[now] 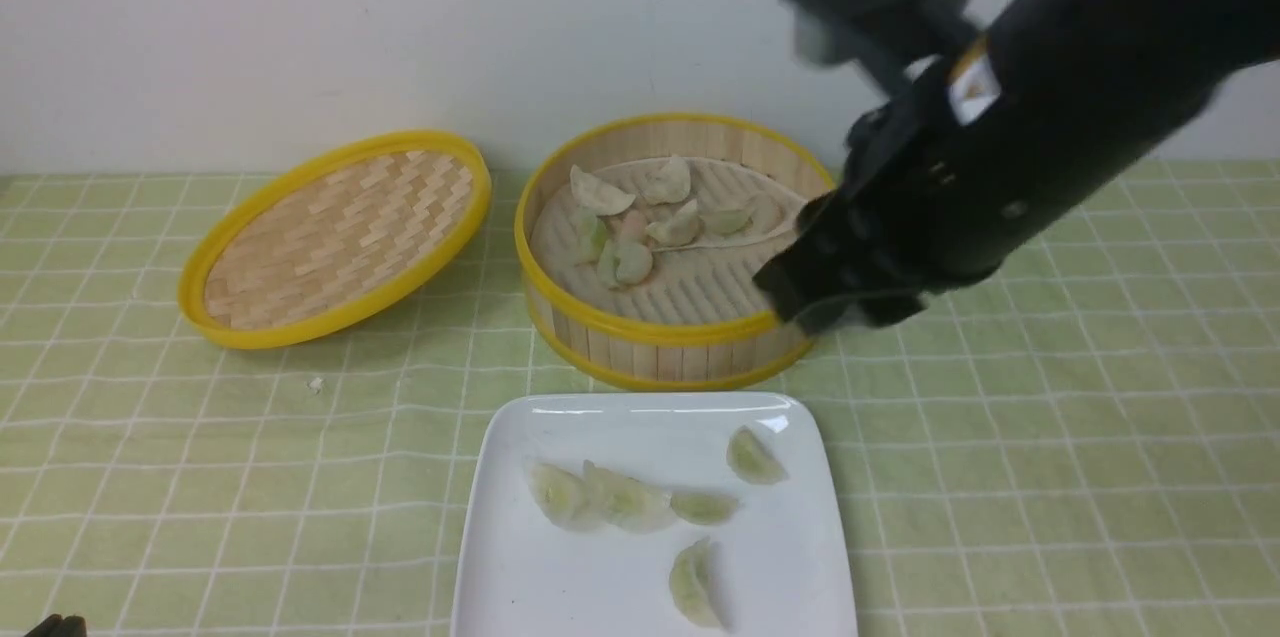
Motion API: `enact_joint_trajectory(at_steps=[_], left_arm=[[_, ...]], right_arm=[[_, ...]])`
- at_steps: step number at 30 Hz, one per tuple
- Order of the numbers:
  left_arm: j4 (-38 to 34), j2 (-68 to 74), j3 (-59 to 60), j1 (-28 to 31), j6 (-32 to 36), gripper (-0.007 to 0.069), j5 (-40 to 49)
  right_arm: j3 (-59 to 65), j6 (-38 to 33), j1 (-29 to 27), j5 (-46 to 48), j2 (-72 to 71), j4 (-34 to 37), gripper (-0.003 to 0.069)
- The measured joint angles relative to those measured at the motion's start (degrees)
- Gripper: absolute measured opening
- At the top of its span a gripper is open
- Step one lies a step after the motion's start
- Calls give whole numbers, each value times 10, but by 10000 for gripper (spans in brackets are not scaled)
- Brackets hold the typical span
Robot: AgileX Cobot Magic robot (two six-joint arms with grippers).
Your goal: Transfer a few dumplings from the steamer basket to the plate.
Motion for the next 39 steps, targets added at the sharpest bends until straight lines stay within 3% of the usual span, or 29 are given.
enact_joint_trajectory(at_steps=[4, 10, 14, 21, 29, 39], left_arm=[[0, 0, 0, 0, 0, -6, 0], [0, 0, 0, 0, 0, -6, 0], [0, 0, 0, 0, 0, -6, 0], [0, 0, 0, 0, 0, -6, 0], [0, 0, 0, 0, 0, -6, 0], [0, 0, 0, 0, 0, -6, 0]], right_arm=[[0, 25, 0, 8, -132, -20, 8], [37, 53, 0, -8, -296, -47, -13], [142, 58, 0, -94, -444, -68, -15], [407, 67, 0, -346, -684, -105, -15], [595, 93, 0, -542, -763, -103, -15], [666, 113, 0, -577, -763, -99, -15]])
